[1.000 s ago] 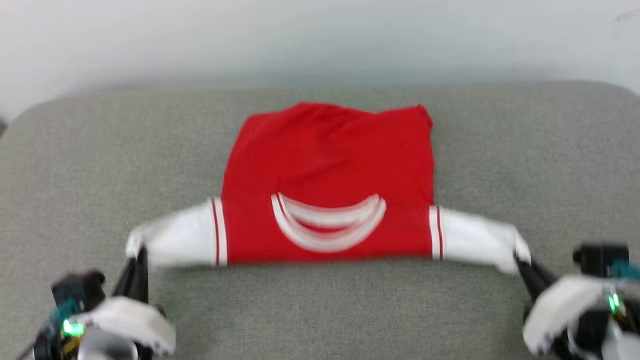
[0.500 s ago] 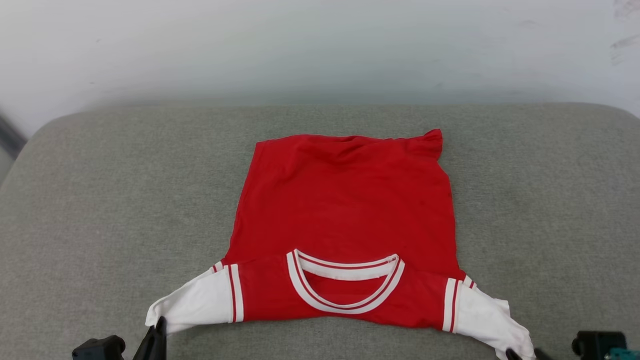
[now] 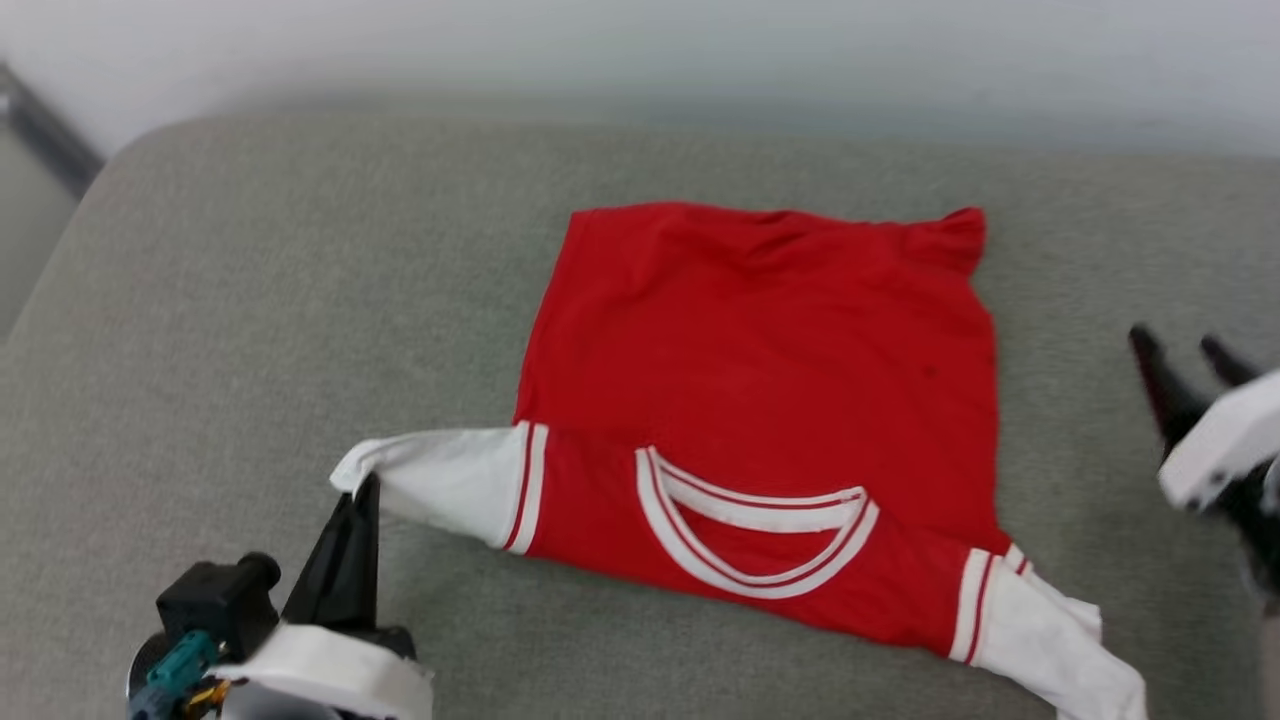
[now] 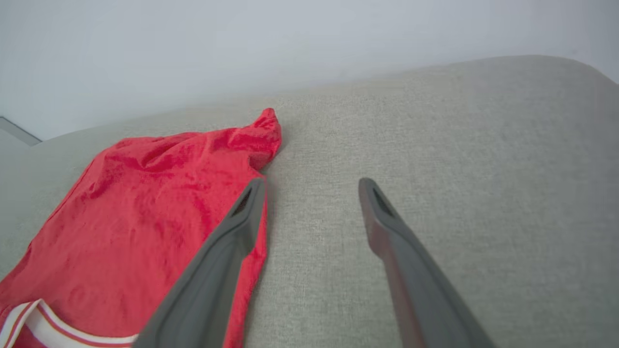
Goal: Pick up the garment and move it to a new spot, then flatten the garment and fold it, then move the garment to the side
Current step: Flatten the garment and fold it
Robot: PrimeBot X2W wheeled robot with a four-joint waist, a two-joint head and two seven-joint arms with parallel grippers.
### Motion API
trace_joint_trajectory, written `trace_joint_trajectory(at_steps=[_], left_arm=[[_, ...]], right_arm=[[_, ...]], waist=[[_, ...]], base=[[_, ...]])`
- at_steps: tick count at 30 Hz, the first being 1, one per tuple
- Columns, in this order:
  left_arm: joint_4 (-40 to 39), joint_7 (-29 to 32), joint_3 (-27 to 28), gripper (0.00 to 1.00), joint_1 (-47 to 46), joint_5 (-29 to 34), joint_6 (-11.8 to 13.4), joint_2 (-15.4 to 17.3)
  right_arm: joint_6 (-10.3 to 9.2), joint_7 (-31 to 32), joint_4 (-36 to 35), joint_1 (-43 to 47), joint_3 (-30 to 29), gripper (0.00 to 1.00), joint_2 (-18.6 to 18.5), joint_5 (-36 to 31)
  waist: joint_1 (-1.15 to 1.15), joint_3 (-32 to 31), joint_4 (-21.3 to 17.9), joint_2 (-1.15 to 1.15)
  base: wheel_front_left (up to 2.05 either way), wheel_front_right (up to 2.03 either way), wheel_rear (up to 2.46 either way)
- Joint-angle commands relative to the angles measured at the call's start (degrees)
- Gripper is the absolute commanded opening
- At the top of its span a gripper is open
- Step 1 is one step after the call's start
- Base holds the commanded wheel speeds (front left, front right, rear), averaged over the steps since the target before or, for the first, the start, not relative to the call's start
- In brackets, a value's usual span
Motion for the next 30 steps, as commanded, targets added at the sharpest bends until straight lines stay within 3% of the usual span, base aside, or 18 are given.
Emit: trace_joint_trajectory(at_steps=[1,7,10,16,22,23,24,30], left_arm=[[-0.6,-0.4,-0.4,0.0,-1.6,0.6,-0.4,-0.3],[-1.7,-2.1,-2.8,0.0,-6.9,1.5,-2.3,-2.6],[-0.8,-3.1,-3.6,0.0,-8.9,1.5,-3.3,-3.7],[1.5,-4.6,-4.2,0.0,-12.2,1.4,-5.0,-5.1],[4.6,-5.4,-4.6,0.0,-14.0,1.1,-6.2,-6.0],[5.1,-5.5,-4.7,0.0,-14.1,1.1,-6.3,-6.1],[5.5,-5.6,-4.7,0.0,-14.2,1.0,-6.3,-6.2],[7.6,-5.9,-4.2,0.0,-13.2,0.6,-6.4,-5.8]], right_arm=[[0.0,1.7,2.0,-3.7,-0.2,1.0,-1.2,0.3],[0.0,14.4,12.5,-19.2,0.8,1.0,-6.5,-1.0],[0.0,19.7,16.1,-24.8,1.3,1.0,-7.4,-2.4],[0.0,25.2,22.0,-31.3,1.7,1.0,-6.7,-5.2],[-0.01,32.3,29.9,-30.0,-0.1,1.0,-4.6,-7.3],[-0.01,32.9,30.5,-29.7,-0.4,0.45,-4.3,-7.5],[-0.01,33.1,30.5,-29.7,-0.6,0.0,-4.2,-7.6],[-0.01,30.6,26.9,-31.7,0.5,0.0,-6.3,-8.3]], waist=[[0.0,4.7,4.0,0.0],[0.0,11.6,9.3,0.0],[0.0,14.3,11.3,0.0],[0.0,18.1,13.3,0.0],[0.0,18.3,13.8,0.0],[0.0,18.0,13.8,0.0],[0.0,17.7,13.7,0.0],[0.0,14.6,12.5,0.0]], base=[[0.0,0.0,0.0],[0.0,0.0,0.0],[0.0,0.0,0.0],[0.0,0.0,0.0],[0.0,0.0,0.0],[0.0,0.0,0.0],[0.0,0.0,0.0],[0.0,0.0,0.0]])
